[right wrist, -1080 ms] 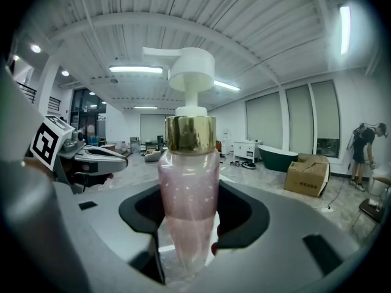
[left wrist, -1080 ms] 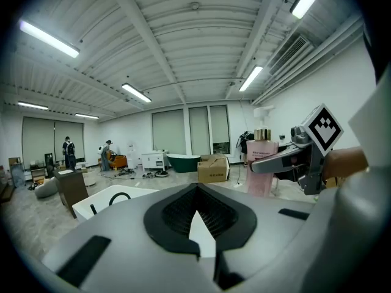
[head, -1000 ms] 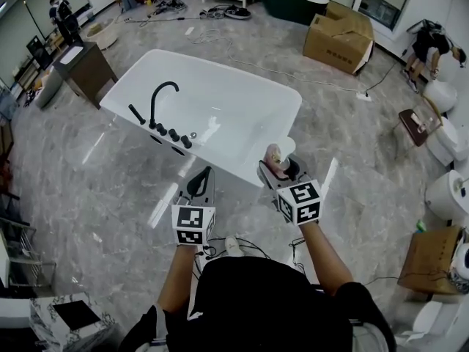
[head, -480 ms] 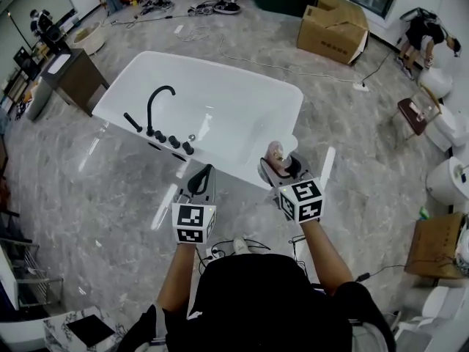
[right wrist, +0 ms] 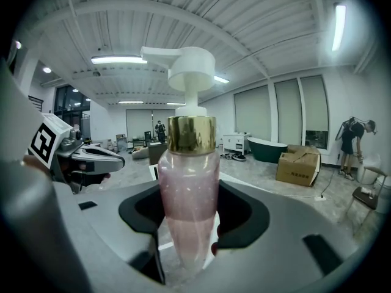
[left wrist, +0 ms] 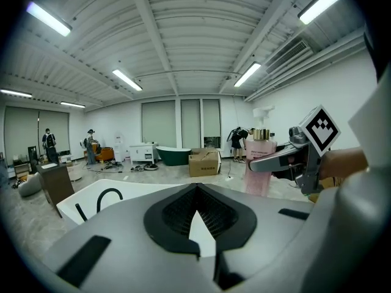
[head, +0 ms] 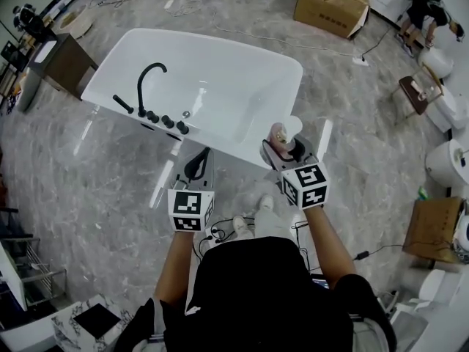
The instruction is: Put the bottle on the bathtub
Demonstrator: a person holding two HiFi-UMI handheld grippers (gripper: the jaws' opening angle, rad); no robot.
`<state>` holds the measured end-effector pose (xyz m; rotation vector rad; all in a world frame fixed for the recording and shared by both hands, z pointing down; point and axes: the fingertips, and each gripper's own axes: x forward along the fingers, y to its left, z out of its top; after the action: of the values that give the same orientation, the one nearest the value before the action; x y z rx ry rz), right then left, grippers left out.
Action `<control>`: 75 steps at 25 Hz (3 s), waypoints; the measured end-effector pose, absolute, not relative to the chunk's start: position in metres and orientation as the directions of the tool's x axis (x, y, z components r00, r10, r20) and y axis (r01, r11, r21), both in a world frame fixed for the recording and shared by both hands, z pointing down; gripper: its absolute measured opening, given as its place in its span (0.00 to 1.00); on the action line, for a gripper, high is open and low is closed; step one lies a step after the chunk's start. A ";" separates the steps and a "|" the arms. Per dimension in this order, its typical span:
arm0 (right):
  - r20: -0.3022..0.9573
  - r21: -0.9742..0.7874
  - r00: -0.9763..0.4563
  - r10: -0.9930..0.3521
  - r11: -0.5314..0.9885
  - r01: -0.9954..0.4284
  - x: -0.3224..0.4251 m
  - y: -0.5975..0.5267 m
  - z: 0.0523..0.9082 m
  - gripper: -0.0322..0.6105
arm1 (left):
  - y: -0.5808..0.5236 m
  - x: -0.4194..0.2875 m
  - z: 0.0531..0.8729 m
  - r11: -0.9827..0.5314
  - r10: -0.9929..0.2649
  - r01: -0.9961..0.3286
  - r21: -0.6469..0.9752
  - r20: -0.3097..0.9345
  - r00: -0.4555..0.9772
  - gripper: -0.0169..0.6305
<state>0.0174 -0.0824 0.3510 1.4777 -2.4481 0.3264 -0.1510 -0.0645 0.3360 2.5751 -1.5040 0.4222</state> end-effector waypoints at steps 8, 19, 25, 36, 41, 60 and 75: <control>0.387 -0.077 -0.458 -0.800 0.467 -0.881 0.028 -0.100 0.385 0.42 | -0.085 -0.130 0.378 -0.504 -0.802 -0.864 0.002 0.370 0.469 0.05; 0.480 -0.108 -0.470 -0.741 0.482 -0.870 0.042 -0.132 0.451 0.42 | -0.117 -0.104 0.451 -0.496 -0.752 -0.866 0.063 0.468 0.465 0.05; 0.521 -0.134 -0.482 -0.704 0.490 -0.861 0.055 -0.147 0.491 0.42 | -0.130 -0.089 0.489 -0.477 -0.734 -0.874 0.094 0.505 0.455 0.05; 0.584 -0.158 -0.470 -0.662 0.474 -0.866 0.060 -0.171 0.572 0.42 | -0.136 -0.088 0.570 -0.446 -0.687 -0.886 0.131 0.585 0.432 0.05; 0.602 -0.161 -0.461 -0.652 0.467 -0.870 0.054 -0.178 0.601 0.42 | -0.139 -0.100 0.595 -0.401 -0.684 -0.903 0.155 0.605 0.408 0.05; 0.650 -0.125 -0.495 -0.577 0.561 -0.818 0.017 -0.205 0.711 0.42 | -0.154 -0.107 0.679 -0.373 -0.643 -0.908 0.188 0.653 0.400 0.05; 0.657 -0.103 -0.509 -0.556 0.603 -0.791 -0.005 -0.212 0.744 0.42 | -0.158 -0.126 0.705 -0.359 -0.649 -0.917 0.171 0.661 0.377 0.05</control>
<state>-0.0051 -0.2121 0.7440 1.0600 -2.2503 0.5315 -0.1258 -0.1579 0.7051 2.1184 -1.3446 0.6760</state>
